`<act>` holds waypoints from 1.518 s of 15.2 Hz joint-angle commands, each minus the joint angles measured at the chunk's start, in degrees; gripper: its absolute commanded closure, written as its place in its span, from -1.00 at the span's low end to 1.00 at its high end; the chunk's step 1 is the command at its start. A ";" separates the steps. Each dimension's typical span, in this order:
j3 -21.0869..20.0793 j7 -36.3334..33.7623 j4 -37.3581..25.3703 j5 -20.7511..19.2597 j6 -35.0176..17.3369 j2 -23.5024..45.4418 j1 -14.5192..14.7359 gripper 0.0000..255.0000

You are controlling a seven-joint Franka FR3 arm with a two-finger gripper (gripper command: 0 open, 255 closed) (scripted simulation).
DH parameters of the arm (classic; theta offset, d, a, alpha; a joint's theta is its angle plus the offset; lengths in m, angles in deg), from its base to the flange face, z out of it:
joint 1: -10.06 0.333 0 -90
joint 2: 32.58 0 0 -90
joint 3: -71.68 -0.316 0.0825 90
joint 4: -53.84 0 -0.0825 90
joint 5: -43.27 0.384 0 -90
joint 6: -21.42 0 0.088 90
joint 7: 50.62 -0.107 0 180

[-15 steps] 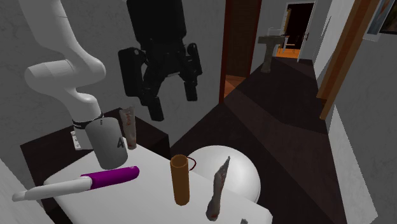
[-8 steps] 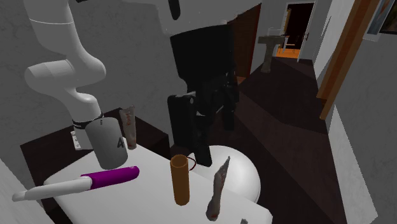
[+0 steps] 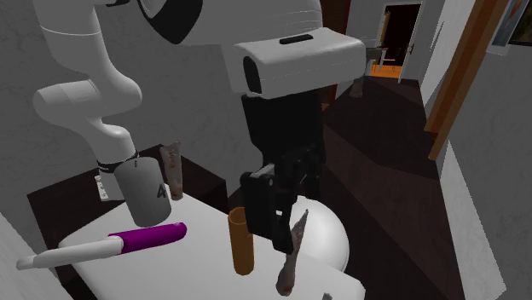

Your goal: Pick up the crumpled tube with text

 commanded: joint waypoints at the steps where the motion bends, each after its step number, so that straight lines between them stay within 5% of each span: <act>1: -0.02 0.01 0.74 0.02 -0.88 0.11 0.02 -1.00; 2: -0.02 0.01 0.73 0.02 -0.88 0.11 0.02 -1.00; 3: 0.00 0.06 0.77 0.03 -0.89 0.09 -0.01 1.00; 12: -0.02 0.01 0.72 0.02 -0.88 0.12 0.02 1.00; 23: 0.04 -0.29 -5.87 -0.16 7.07 -1.24 0.01 1.00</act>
